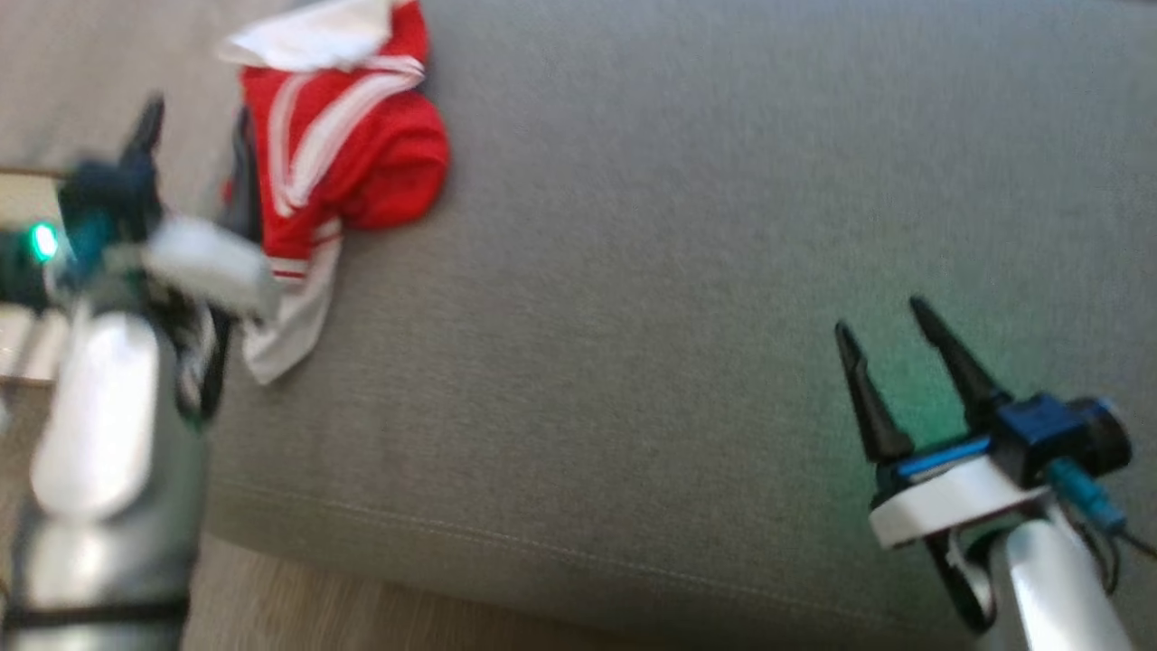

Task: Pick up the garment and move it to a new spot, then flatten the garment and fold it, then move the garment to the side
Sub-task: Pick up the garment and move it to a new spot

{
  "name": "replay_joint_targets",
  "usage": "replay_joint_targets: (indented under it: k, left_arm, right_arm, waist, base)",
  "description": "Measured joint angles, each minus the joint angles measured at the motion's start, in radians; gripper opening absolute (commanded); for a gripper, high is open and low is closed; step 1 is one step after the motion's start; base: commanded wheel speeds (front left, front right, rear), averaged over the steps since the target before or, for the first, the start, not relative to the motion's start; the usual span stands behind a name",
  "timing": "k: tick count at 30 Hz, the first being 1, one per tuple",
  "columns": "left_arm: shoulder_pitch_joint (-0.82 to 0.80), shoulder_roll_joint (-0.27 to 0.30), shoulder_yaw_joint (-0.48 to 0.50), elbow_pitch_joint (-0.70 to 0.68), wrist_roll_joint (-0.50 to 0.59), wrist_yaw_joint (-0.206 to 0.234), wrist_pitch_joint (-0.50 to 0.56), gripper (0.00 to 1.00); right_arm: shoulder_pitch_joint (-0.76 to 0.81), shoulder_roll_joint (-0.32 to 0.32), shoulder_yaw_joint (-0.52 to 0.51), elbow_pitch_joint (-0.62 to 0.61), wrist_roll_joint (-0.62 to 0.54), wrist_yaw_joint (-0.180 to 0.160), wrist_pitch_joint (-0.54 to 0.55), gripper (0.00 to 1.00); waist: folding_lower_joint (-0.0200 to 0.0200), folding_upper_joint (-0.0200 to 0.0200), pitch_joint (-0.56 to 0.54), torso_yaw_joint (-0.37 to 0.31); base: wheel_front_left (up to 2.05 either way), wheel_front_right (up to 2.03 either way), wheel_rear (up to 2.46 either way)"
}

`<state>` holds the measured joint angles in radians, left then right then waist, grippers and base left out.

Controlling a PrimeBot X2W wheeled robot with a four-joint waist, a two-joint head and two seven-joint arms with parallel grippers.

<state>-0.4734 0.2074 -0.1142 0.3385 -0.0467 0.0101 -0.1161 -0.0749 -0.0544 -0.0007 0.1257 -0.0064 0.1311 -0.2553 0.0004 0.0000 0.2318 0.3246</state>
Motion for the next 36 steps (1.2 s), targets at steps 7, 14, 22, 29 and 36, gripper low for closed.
replay_joint_targets:
  k: [7,14,22,29,36]
  left_arm:
    - [-0.343,-0.005,0.032,0.325,-0.104,-0.077,0.123,1.0]
    - [-0.483,-0.033,0.061,0.612,-0.21,-0.117,0.271,1.0]
    - [-0.541,-0.019,0.052,0.752,-0.21,-0.124,0.24,0.75]
    - [-0.521,-0.012,0.025,0.791,-0.187,-0.125,0.028,0.0]
    - [-0.488,0.012,-0.029,0.736,-0.153,-0.132,-0.122,0.0]
  right_arm:
    - [-0.106,-0.061,-0.009,-0.028,0.016,0.0,0.0,1.0]
    - [-0.161,-0.083,0.008,-0.04,0.03,0.0,0.0,1.0]
    - [-0.193,-0.085,0.014,-0.042,0.037,0.0,0.0,1.0]
    - [-0.2,-0.071,0.021,-0.04,0.043,0.0,0.0,1.0]
    - [-0.192,-0.037,0.023,-0.039,0.061,0.0,0.0,1.0]
  waist:
    - [0.0001,0.0,0.165,-0.044]
    - [-0.0001,0.0,0.267,-0.076]
    - [-0.0003,0.0,0.307,-0.109]
    - [-0.0003,0.0,0.268,-0.124]
    - [-0.0004,0.0,0.173,-0.147]
  base:
    - [0.0,0.0,0.0]
    - [0.0,0.0,0.0]
    - [0.0,0.0,0.0]
    - [0.0,0.0,0.0]
    - [0.0,0.0,0.0]
